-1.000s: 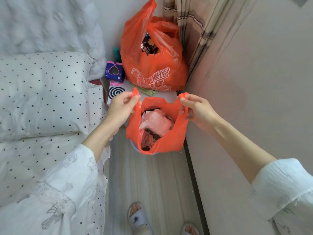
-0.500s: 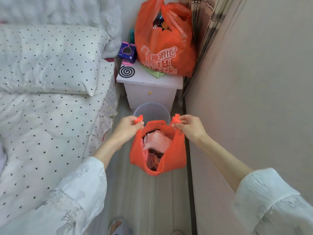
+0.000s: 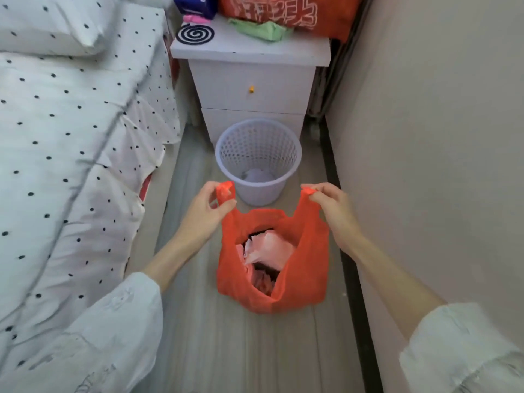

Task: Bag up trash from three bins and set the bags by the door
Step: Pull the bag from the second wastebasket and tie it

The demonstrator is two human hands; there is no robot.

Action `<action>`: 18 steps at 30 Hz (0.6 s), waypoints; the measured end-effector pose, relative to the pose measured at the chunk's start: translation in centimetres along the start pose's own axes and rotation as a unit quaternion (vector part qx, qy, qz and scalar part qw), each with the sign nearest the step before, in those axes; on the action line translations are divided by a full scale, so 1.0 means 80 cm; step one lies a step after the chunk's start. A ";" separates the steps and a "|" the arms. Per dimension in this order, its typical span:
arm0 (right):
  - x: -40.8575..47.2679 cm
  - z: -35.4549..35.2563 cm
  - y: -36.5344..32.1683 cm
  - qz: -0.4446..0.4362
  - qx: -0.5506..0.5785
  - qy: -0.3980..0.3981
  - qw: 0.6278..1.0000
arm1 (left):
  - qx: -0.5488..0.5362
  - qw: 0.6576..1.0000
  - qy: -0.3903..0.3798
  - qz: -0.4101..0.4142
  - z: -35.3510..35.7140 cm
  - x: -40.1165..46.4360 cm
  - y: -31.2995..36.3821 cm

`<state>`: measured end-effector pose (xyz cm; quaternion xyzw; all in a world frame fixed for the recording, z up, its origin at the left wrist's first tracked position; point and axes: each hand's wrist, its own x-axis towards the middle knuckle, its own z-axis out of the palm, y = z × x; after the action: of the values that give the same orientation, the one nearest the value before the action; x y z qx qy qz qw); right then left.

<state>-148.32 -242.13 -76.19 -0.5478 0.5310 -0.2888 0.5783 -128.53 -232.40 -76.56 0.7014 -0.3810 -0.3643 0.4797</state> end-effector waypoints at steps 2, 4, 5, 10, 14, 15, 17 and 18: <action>0.012 0.011 0.031 -0.047 0.021 -0.003 0.999 | -0.017 0.998 -0.007 0.052 0.009 0.014 -0.033; 0.024 0.020 0.053 -0.101 0.047 0.004 0.994 | -0.055 0.994 -0.003 0.095 0.016 0.031 -0.056; 0.032 0.023 0.064 -0.126 0.062 0.007 0.990 | -0.077 0.990 -0.004 0.118 0.019 0.040 -0.065; 0.057 0.028 0.115 -0.229 0.023 0.006 0.973 | -0.087 0.977 -0.026 0.193 0.046 0.070 -0.105; 0.060 0.027 0.141 -0.250 0.004 0.030 0.968 | -0.033 0.980 -0.070 0.182 0.062 0.073 -0.142; 0.064 0.025 0.146 -0.237 0.001 0.024 0.971 | -0.004 0.981 -0.091 0.169 0.065 0.072 -0.149; 0.072 0.021 0.156 -0.216 -0.058 0.003 0.975 | 0.048 0.978 -0.130 0.155 0.070 0.071 -0.162; 0.076 0.020 0.164 -0.213 -0.108 -0.004 0.971 | 0.071 0.976 -0.141 0.153 0.072 0.070 -0.167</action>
<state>-148.45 -244.12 -90.57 -0.7084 0.4283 -0.3441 0.4430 -128.60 -236.28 -91.65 0.6089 -0.5724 -0.3537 0.4201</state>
